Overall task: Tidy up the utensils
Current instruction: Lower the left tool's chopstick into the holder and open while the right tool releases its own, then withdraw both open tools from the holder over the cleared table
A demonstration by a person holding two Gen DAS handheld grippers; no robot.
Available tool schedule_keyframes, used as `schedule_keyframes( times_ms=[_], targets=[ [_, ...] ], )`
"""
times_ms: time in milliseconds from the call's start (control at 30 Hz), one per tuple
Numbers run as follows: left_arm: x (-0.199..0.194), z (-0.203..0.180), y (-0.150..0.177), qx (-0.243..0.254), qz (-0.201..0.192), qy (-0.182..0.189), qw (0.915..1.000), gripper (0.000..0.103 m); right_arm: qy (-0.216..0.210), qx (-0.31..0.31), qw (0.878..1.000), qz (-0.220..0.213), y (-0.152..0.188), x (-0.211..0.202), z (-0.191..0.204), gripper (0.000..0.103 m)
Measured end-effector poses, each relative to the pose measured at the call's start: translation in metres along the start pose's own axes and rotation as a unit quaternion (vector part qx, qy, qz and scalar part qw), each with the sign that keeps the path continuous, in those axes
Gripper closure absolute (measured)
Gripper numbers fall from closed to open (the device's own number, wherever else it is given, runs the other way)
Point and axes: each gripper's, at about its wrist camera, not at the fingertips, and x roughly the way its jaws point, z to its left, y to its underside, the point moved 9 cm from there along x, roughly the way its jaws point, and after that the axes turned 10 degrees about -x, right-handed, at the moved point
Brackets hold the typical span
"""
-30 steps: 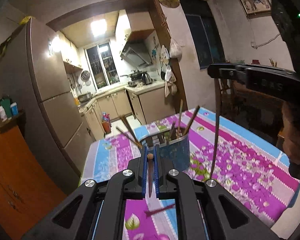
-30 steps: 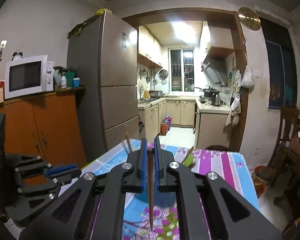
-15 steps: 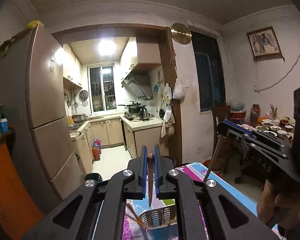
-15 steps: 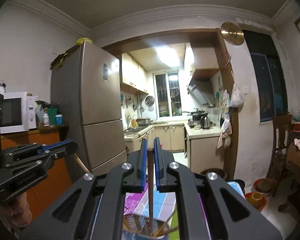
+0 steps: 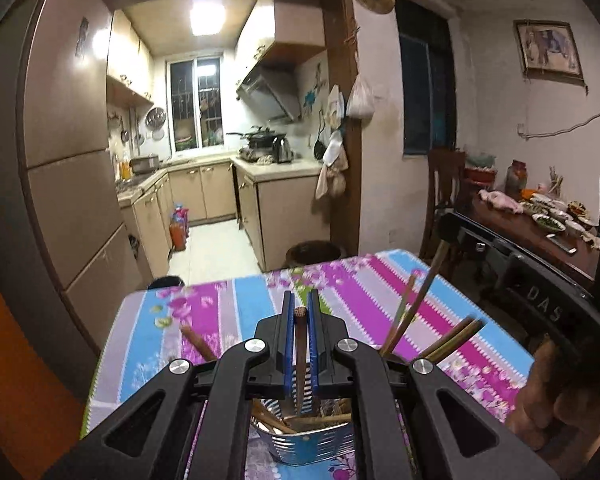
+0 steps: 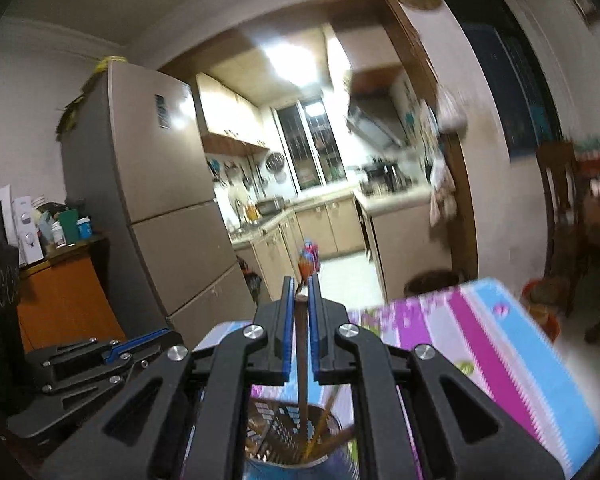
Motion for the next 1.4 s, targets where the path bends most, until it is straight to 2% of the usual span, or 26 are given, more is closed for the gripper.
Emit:
schedule_keyframes(
  times_ms=[100, 167, 200, 233, 267, 467, 500, 533, 567, 600, 667, 700, 733, 800, 867, 1000, 1100, 1200, 1300, 1400],
  targets=[
    [0.01, 0.01, 0.017, -0.003, 0.005, -0.009, 0.9999, 0.095, 0.011, 0.005, 1.0, 0.011, 0.013, 0.0, -0.007, 0.093],
    [0.007, 0.017, 0.017, -0.004, 0.001, -0.022, 0.9998, 0.089, 0.023, 0.013, 1.0, -0.003, 0.01, -0.01, -0.015, 0.055],
    [0.0, 0.02, 0.014, -0.006, -0.009, -0.027, 0.9996, 0.076, 0.03, 0.019, 0.999, -0.019, 0.004, -0.021, -0.022, 0.05],
    [-0.007, 0.024, 0.01, -0.007, -0.02, -0.03, 0.9993, 0.064, 0.039, 0.017, 0.999, -0.033, -0.002, -0.032, -0.028, 0.05],
    [-0.018, 0.027, 0.006, -0.006, -0.038, -0.038, 0.9986, 0.062, 0.043, 0.014, 0.998, -0.039, -0.007, -0.038, -0.032, 0.05],
    [-0.092, 0.054, -0.006, 0.0, -0.103, -0.094, 0.9903, 0.057, 0.084, -0.006, 0.992, -0.091, -0.037, -0.106, -0.062, 0.048],
    [-0.106, 0.061, -0.005, -0.002, -0.114, -0.108, 0.9876, 0.05, 0.089, -0.008, 0.991, -0.098, -0.038, -0.12, -0.065, 0.046],
    [-0.127, 0.068, -0.002, -0.002, -0.131, -0.133, 0.9824, 0.039, 0.094, -0.011, 0.99, -0.102, -0.039, -0.134, -0.068, 0.039],
    [-0.143, 0.072, 0.001, -0.003, -0.144, -0.148, 0.9785, 0.032, 0.098, -0.015, 0.99, -0.104, -0.038, -0.142, -0.069, 0.032],
    [-0.16, 0.076, 0.006, -0.003, -0.157, -0.16, 0.9746, 0.021, 0.101, -0.02, 0.989, -0.103, -0.034, -0.157, -0.068, 0.029],
    [-0.199, 0.077, 0.02, 0.001, -0.183, -0.174, 0.9676, 0.012, 0.112, -0.034, 0.988, -0.098, -0.021, -0.185, -0.062, 0.01],
    [-0.211, 0.076, 0.025, 0.003, -0.189, -0.177, 0.9657, 0.006, 0.123, -0.045, 0.987, -0.093, -0.013, -0.197, -0.057, 0.005],
    [-0.228, 0.071, 0.033, 0.008, -0.201, -0.182, 0.9626, 0.005, 0.132, -0.058, 0.985, -0.09, -0.006, -0.208, -0.051, 0.005],
    [-0.247, 0.064, 0.049, 0.011, -0.206, -0.179, 0.9619, 0.005, 0.151, -0.088, 0.981, -0.084, 0.012, -0.227, -0.035, 0.005],
    [-0.258, 0.057, 0.069, 0.004, -0.187, -0.175, 0.9667, 0.005, 0.168, -0.113, 0.977, -0.07, 0.031, -0.239, -0.02, 0.005],
    [-0.26, 0.041, 0.109, -0.024, -0.139, -0.17, 0.9752, 0.005, 0.2, -0.152, 0.968, 0.006, 0.08, -0.246, 0.011, 0.005],
    [-0.254, 0.026, 0.132, -0.035, -0.127, -0.174, 0.9759, 0.005, 0.196, -0.165, 0.966, 0.004, 0.104, -0.25, 0.034, 0.005],
    [-0.248, 0.011, 0.154, -0.023, -0.119, -0.19, 0.9743, 0.005, 0.185, -0.159, 0.97, 0.004, 0.12, -0.248, 0.05, 0.005],
    [-0.235, 0.001, 0.174, -0.029, -0.079, -0.166, 0.9825, 0.005, 0.181, -0.162, 0.97, 0.017, 0.135, -0.245, 0.058, 0.005],
    [-0.233, -0.005, 0.189, -0.026, -0.066, -0.165, 0.9837, 0.005, 0.181, -0.164, 0.969, 0.028, 0.141, -0.244, 0.061, 0.005]
  ],
)
